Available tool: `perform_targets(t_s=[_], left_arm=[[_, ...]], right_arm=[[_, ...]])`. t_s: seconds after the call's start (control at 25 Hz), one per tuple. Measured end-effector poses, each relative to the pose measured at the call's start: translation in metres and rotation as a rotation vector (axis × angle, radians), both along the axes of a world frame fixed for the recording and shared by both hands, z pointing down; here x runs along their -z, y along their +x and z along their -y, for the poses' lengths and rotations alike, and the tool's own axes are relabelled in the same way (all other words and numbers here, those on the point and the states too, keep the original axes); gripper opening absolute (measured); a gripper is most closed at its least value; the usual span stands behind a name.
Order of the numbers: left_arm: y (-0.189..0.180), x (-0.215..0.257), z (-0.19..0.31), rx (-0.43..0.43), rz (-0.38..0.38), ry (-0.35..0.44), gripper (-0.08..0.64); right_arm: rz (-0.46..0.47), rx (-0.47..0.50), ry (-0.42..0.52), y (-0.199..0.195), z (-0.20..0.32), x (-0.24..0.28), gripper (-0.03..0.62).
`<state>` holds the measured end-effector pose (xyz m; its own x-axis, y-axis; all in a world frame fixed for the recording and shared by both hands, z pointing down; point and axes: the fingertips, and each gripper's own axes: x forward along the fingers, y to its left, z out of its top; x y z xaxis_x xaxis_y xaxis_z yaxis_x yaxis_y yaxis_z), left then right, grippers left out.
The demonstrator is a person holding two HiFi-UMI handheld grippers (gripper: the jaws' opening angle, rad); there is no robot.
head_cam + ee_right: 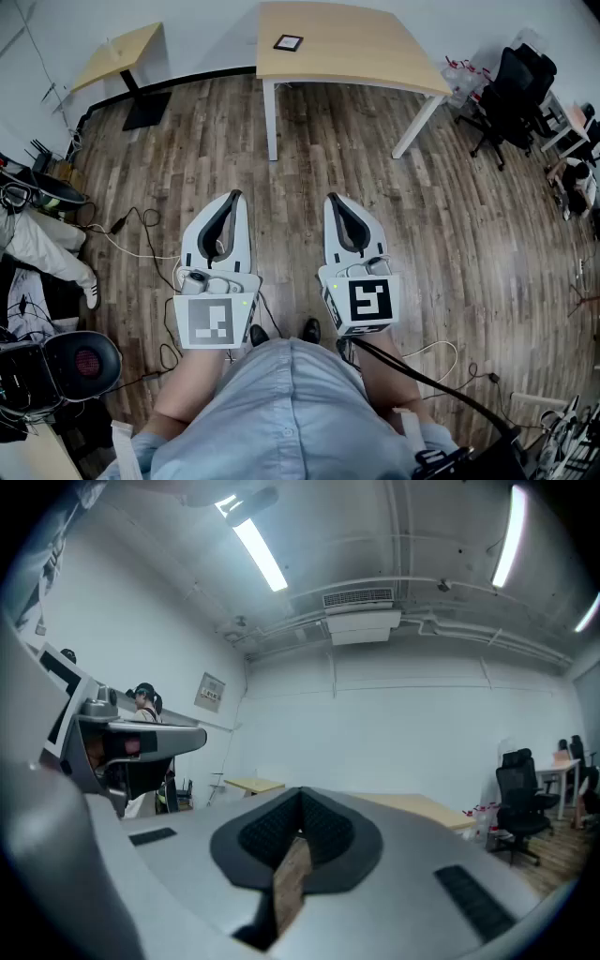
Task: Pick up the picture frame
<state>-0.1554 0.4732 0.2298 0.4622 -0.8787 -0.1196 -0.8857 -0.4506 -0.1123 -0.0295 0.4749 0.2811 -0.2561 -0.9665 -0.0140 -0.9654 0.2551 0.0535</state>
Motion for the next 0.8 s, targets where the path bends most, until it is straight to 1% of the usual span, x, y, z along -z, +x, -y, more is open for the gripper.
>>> perform_targets(t_s=[0.12, 0.24, 0.44, 0.52, 0.64, 0.72, 0.8], left_arm=[[0.000, 0.000, 0.001, 0.000, 0.003, 0.002, 0.002], [0.001, -0.001, 0.001, -0.001, 0.039, 0.020, 0.000], [0.003, -0.003, 0.002, 0.006, 0.078, 0.034, 0.000], [0.006, -0.004, 0.001, 0.014, 0.075, 0.022, 0.001], [0.013, -0.005, 0.002, 0.018, 0.091, 0.031, 0.000], [0.018, -0.007, 0.002, 0.031, 0.081, 0.018, 0.000], [0.021, -0.008, 0.004, 0.045, 0.098, 0.028, 0.000]], right_arm=[[0.002, -0.002, 0.000, 0.001, 0.001, 0.000, 0.000], [0.005, -0.002, -0.001, 0.003, 0.001, 0.000, 0.000], [-0.002, 0.007, 0.001, 0.007, 0.002, 0.001, 0.000], [0.011, 0.014, 0.005, 0.010, 0.002, 0.002, 0.000], [0.053, 0.031, 0.005, 0.018, 0.002, 0.003, 0.000], [0.057, 0.042, -0.002, 0.024, 0.003, 0.002, 0.000], [0.048, 0.053, -0.008, 0.029, 0.006, -0.001, 0.002]])
